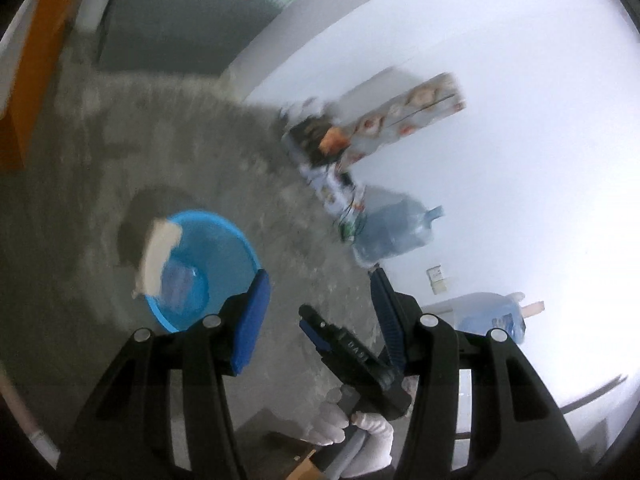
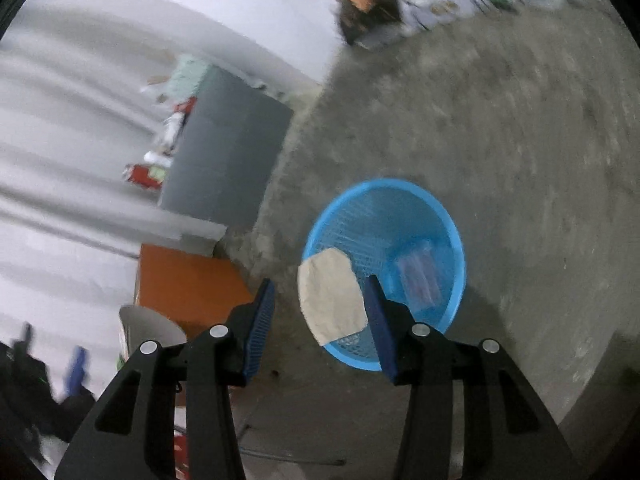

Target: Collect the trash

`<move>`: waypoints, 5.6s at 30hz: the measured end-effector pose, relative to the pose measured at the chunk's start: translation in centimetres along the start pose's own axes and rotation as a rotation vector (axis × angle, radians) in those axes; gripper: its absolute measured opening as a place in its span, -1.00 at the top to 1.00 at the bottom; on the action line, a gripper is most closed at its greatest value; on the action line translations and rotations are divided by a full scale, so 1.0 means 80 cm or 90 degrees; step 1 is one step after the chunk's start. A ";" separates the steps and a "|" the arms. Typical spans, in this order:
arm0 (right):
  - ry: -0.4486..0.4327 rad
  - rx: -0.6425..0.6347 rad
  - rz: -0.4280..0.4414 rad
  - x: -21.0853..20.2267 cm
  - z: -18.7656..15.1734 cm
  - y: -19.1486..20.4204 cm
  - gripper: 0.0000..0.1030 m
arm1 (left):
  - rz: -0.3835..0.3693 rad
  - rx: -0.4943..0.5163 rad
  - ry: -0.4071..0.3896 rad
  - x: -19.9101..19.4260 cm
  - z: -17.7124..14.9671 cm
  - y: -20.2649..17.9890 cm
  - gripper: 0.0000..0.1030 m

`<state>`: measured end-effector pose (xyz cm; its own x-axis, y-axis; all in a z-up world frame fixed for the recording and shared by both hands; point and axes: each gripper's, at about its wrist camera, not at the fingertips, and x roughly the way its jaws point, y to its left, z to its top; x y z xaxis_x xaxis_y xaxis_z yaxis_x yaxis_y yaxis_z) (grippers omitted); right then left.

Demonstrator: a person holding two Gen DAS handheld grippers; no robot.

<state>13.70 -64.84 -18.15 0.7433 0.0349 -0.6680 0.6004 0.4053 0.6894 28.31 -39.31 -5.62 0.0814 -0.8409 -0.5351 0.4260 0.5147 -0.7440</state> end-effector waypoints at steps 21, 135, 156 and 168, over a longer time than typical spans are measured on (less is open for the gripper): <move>0.204 -0.128 -0.035 0.191 -0.088 0.074 0.12 | 0.099 0.101 -0.101 -0.298 -0.065 0.034 -0.15; 0.332 -0.227 0.252 0.060 -0.310 0.310 0.16 | 0.419 0.238 -0.128 -0.307 -0.202 0.133 0.48; 0.351 -0.202 0.244 0.059 -0.275 0.349 0.14 | 0.364 0.233 -0.198 -0.368 -0.239 0.115 1.00; 0.316 -0.228 0.168 0.036 -0.284 0.316 0.05 | 0.263 0.214 -0.197 -0.404 -0.274 0.120 1.00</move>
<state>24.28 -33.72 -9.03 0.5771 0.5561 -0.5981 0.2177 0.6011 0.7690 10.00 -3.54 -4.24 0.5369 -0.6181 -0.5741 0.5596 0.7702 -0.3059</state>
